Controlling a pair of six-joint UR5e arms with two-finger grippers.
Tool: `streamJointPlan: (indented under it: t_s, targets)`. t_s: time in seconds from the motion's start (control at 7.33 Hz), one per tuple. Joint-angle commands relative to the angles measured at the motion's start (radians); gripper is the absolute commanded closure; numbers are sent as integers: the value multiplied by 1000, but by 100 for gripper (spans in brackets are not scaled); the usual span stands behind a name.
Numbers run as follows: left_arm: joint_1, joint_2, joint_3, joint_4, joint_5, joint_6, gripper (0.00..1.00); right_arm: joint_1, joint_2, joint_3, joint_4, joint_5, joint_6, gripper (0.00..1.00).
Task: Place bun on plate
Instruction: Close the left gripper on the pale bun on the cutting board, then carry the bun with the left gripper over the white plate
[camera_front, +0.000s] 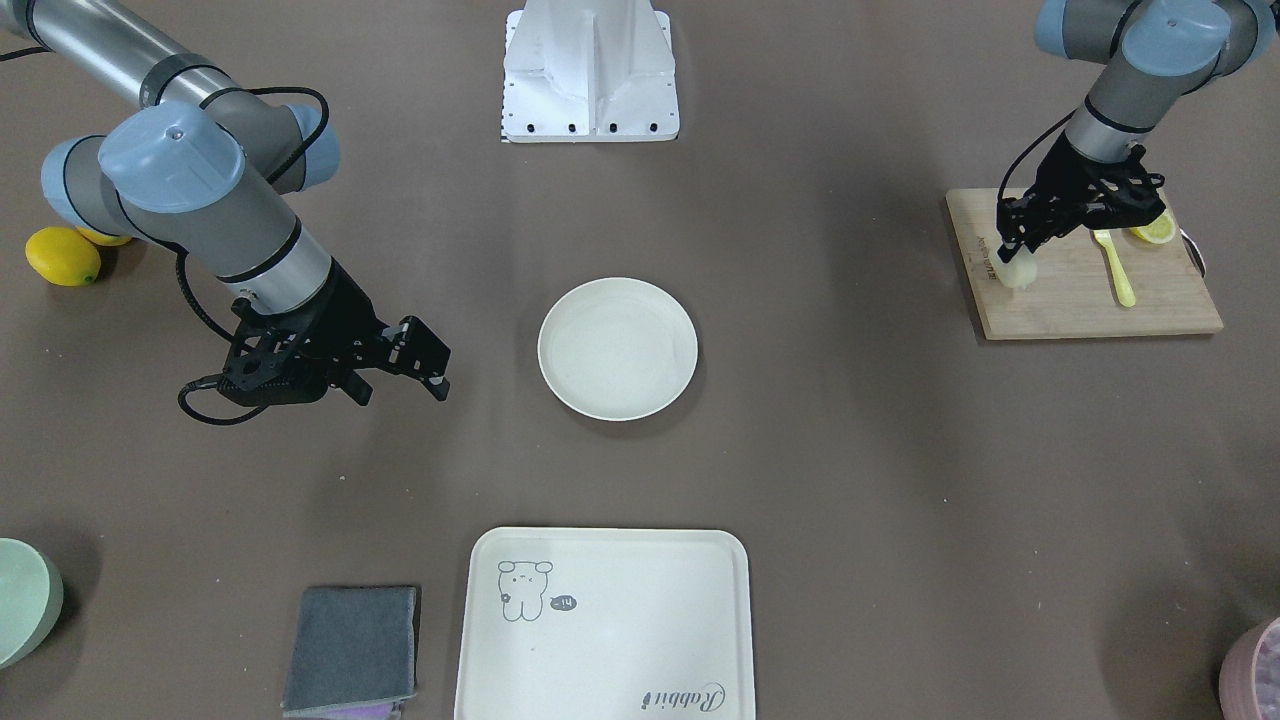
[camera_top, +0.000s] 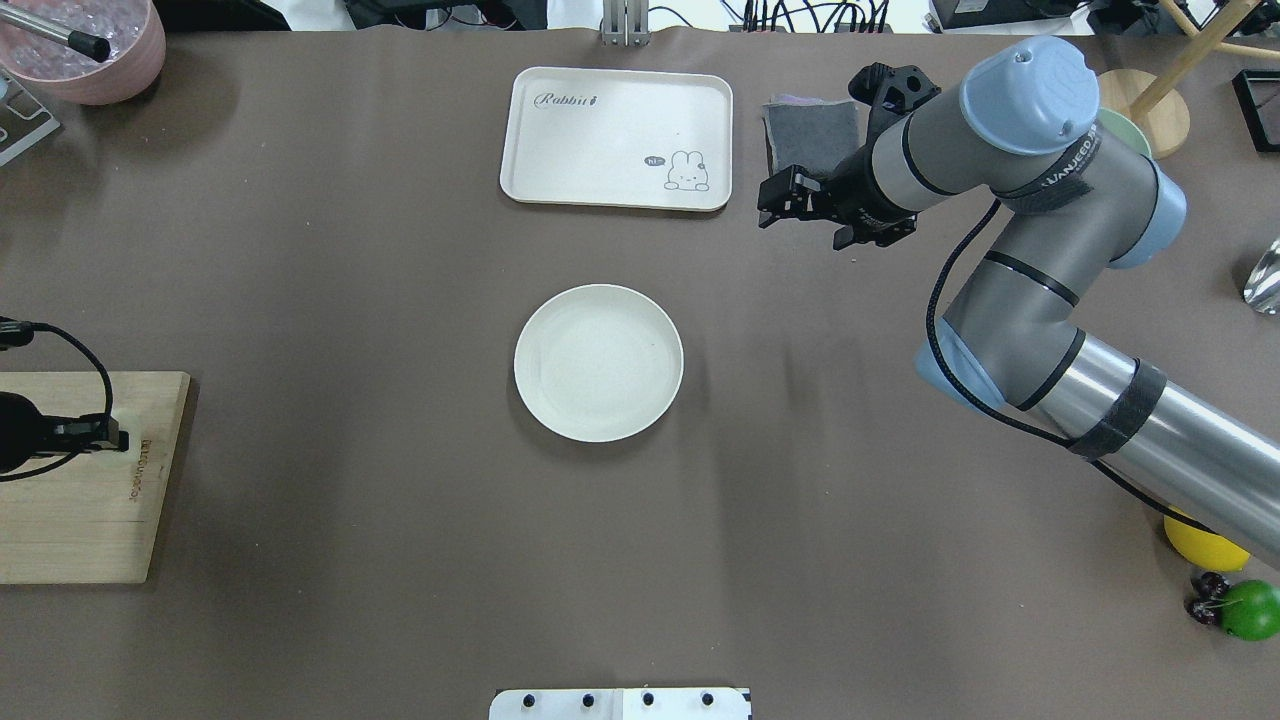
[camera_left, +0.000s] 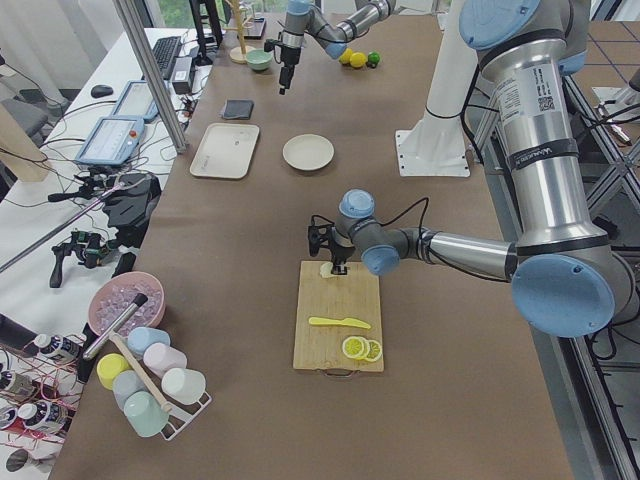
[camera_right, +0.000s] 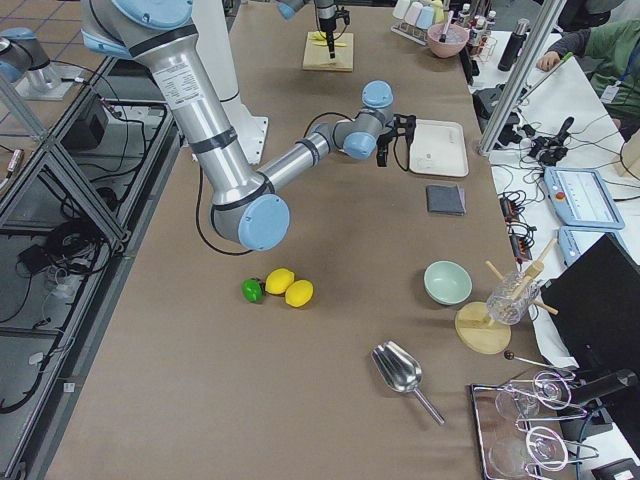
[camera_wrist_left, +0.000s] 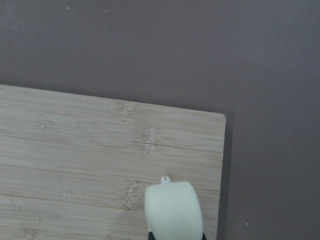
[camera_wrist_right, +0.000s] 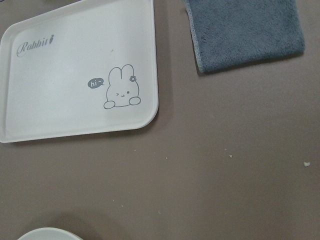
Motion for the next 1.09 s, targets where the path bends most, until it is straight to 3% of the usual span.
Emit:
streamJointPlan:
  t_s: [0.0, 0.14, 0.41, 0.68, 0.82, 0.95]
  targets:
    - [-55, -20, -24, 5, -3, 53, 68, 2, -1, 1, 1, 0, 0, 0]
    - [-69, -66, -21, 19, -5, 81, 68, 0, -15, 15, 1, 0, 0, 0]
    - [-75, -248, -32, 194, 0, 76, 68, -1, -33, 29, 1, -8, 0, 0]
    - [-66, -497, -41, 372, -2, 69, 68, -6, -41, 30, 1, -14, 0, 0]
    - [-33, -652, -35, 536, 1, 67, 68, -6, -41, 29, 1, -14, 0, 0]
    - [53, -756, -30, 622, 88, 3, 68, -6, -43, 29, 1, -14, -2, 0]
